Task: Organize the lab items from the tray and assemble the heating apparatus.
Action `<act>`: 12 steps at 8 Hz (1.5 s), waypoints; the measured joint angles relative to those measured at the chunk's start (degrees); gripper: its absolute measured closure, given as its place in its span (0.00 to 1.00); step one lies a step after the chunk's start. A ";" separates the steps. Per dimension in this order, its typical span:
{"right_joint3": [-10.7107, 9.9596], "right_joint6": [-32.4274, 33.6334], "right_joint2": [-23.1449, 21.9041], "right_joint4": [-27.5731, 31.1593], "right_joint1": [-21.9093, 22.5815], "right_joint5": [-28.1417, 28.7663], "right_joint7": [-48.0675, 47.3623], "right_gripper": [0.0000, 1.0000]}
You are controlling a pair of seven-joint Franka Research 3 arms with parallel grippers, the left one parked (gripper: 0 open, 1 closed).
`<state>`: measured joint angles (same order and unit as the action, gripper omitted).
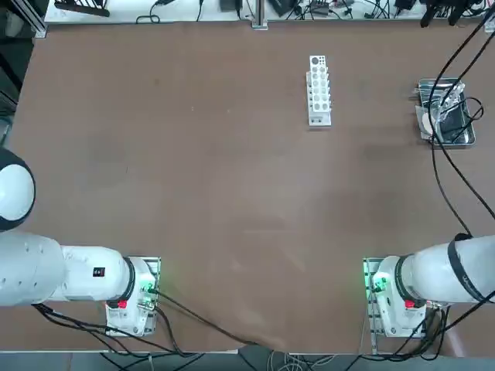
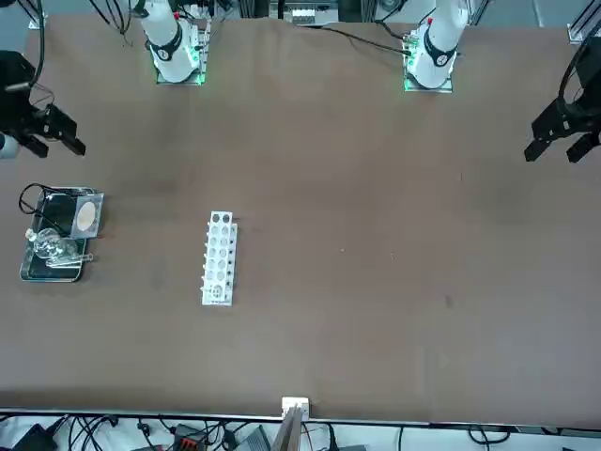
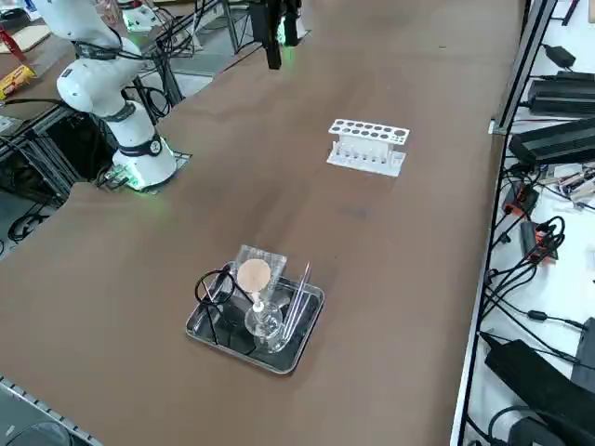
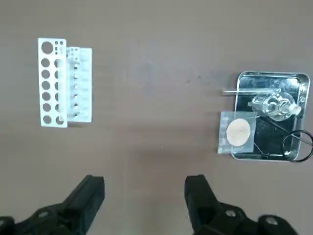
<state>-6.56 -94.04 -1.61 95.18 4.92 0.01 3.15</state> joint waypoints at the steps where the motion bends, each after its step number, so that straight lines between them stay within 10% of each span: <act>1: -0.27 -1.28 1.01 0.02 -0.19 -1.28 0.85 0.00; 12: -1.94 -13.03 24.01 -11.13 -16.74 -2.64 38.25 0.00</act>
<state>-8.50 -107.07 22.40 84.05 -11.82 -2.63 41.40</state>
